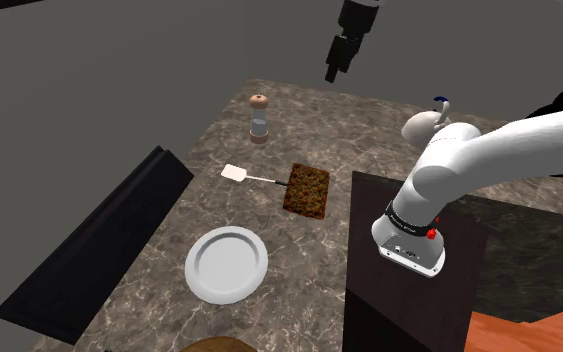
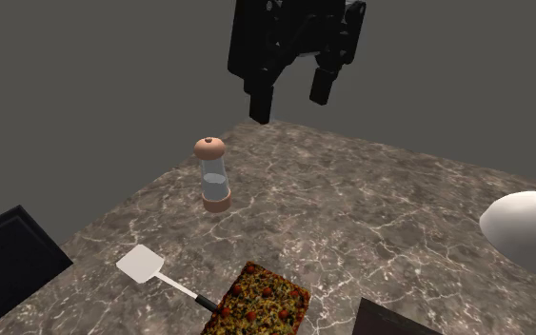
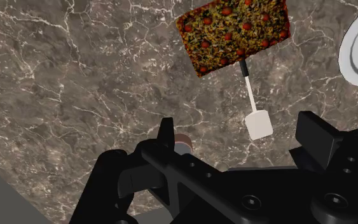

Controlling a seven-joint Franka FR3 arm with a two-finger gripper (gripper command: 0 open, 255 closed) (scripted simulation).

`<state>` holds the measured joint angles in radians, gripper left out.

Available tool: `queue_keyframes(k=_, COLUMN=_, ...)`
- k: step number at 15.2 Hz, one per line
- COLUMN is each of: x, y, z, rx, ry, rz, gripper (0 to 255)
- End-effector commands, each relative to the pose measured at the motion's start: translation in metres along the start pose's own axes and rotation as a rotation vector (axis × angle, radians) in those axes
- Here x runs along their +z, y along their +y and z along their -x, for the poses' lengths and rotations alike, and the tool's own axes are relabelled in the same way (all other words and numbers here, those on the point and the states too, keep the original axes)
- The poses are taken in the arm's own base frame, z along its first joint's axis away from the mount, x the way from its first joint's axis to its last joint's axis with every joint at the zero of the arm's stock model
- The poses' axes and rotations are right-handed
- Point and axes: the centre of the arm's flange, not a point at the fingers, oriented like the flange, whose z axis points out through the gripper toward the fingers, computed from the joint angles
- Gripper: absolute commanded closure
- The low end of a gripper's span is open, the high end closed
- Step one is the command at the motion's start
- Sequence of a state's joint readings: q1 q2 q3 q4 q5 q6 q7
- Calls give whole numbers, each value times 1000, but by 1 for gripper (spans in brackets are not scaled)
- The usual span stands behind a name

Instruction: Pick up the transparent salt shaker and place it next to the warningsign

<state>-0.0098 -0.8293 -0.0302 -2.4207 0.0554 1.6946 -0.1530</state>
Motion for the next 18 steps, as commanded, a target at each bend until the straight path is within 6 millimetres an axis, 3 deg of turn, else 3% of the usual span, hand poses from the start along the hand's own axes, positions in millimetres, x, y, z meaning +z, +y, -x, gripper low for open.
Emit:
queue_keyframes(k=1, x=0, y=0, z=0, rx=0, ry=0, rz=0, gripper=0)
queue_keyframes(k=18, x=119, y=18, z=-195, rx=-7, ry=-48, rz=95, gripper=0)
